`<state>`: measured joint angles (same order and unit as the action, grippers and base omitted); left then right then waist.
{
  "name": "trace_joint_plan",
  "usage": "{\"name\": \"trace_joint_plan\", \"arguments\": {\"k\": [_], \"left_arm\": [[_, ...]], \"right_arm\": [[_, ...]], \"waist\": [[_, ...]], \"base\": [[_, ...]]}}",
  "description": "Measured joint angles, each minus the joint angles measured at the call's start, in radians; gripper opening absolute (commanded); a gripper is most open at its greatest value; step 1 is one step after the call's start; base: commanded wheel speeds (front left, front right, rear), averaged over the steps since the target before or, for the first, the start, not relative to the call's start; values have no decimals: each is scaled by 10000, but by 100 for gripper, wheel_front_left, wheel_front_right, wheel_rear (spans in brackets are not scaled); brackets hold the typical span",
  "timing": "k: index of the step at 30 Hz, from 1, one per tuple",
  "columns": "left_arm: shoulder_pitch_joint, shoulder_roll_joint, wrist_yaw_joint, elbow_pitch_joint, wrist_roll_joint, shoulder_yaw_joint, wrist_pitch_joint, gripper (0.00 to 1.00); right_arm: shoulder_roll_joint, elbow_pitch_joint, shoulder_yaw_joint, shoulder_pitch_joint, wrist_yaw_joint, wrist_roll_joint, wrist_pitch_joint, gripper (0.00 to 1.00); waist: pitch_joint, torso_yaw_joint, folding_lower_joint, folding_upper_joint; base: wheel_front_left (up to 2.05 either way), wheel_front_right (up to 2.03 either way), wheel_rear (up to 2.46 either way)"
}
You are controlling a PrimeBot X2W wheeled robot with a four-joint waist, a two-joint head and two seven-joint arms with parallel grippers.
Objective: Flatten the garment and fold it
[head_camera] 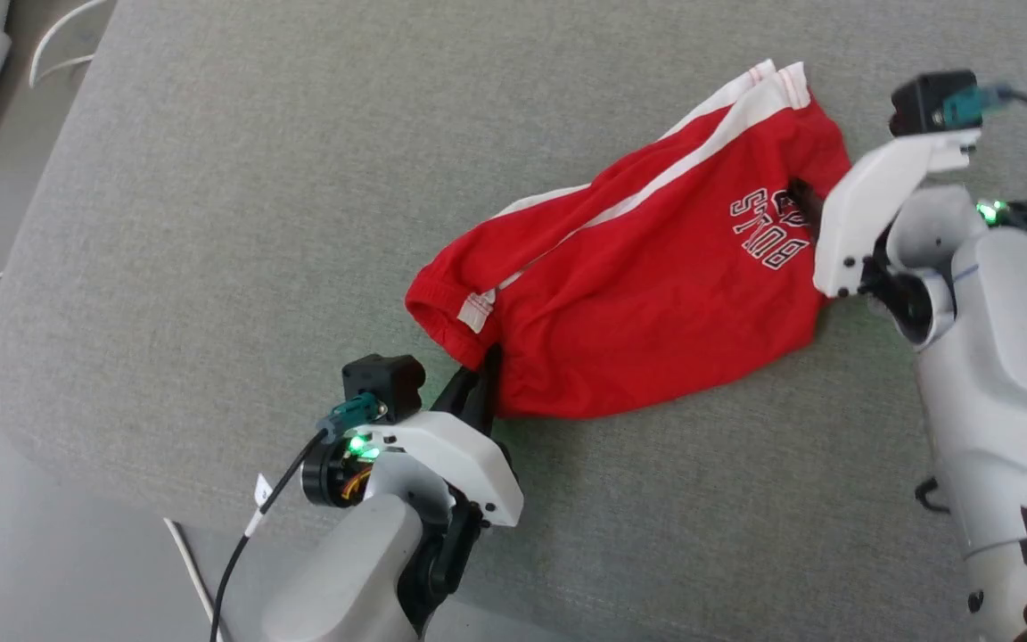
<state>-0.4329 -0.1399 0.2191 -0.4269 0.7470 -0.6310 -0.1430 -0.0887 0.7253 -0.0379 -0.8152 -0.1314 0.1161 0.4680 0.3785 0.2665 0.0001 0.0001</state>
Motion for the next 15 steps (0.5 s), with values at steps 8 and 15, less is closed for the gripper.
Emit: {"name": "trace_joint_plan", "arguments": {"k": [8,15], "left_arm": [[-1,-31,-69,-61,44,-2,-81,0],[112,-341,-159,23,161,27,-58,0]], "right_arm": [[-96,-621,368,110,0,669,606,0],[-399,-2974,142,1757,0,1398,-27,0]], "waist": [[-130,-64,1,0],[-550,-320,0,0]], "base": [[0,0,0],[0,0,0]]}}
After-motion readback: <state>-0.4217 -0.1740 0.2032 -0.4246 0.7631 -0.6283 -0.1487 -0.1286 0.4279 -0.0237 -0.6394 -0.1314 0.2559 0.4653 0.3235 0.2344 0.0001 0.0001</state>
